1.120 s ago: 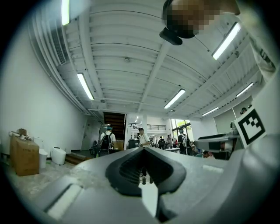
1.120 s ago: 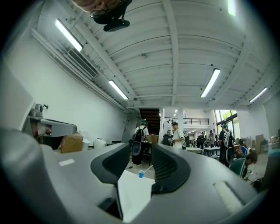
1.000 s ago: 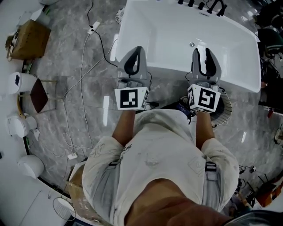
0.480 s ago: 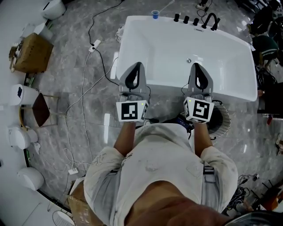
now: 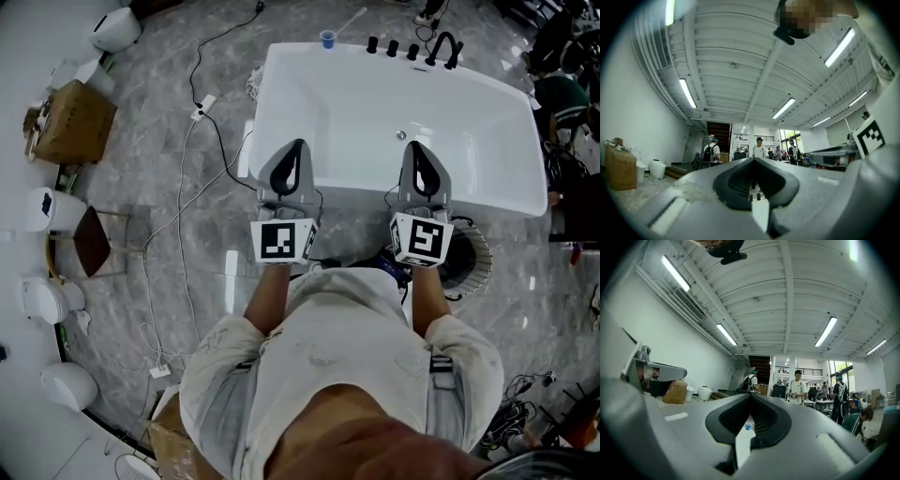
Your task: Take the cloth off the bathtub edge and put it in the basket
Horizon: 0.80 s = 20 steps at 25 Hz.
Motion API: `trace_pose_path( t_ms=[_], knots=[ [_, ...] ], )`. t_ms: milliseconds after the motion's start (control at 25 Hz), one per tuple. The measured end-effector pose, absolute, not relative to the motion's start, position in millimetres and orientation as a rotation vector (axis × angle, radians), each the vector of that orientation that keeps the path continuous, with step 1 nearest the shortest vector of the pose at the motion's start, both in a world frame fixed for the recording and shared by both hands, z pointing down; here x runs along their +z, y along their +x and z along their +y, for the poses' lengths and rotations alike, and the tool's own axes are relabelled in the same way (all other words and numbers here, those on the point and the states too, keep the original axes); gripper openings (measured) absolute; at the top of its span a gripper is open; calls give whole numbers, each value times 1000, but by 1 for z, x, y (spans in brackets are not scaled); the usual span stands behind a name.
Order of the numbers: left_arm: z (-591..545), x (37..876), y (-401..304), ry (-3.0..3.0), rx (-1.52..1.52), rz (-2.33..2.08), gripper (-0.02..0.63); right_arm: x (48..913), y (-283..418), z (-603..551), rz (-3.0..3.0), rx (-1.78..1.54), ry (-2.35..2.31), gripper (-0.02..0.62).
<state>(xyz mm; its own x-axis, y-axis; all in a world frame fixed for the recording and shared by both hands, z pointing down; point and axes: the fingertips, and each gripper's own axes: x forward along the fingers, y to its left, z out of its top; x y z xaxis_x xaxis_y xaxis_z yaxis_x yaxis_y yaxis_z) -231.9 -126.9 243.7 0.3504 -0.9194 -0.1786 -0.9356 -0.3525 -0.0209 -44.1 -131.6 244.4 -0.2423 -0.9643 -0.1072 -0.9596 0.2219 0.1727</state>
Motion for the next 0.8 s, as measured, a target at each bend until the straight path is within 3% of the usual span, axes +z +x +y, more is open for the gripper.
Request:
trace_pose_path(
  t_ms=[800],
  knots=[
    [-134, 251, -227, -2512, 206, 1705, 0, 249, -40, -136, -2406, -297, 1933, 2]
  ],
)
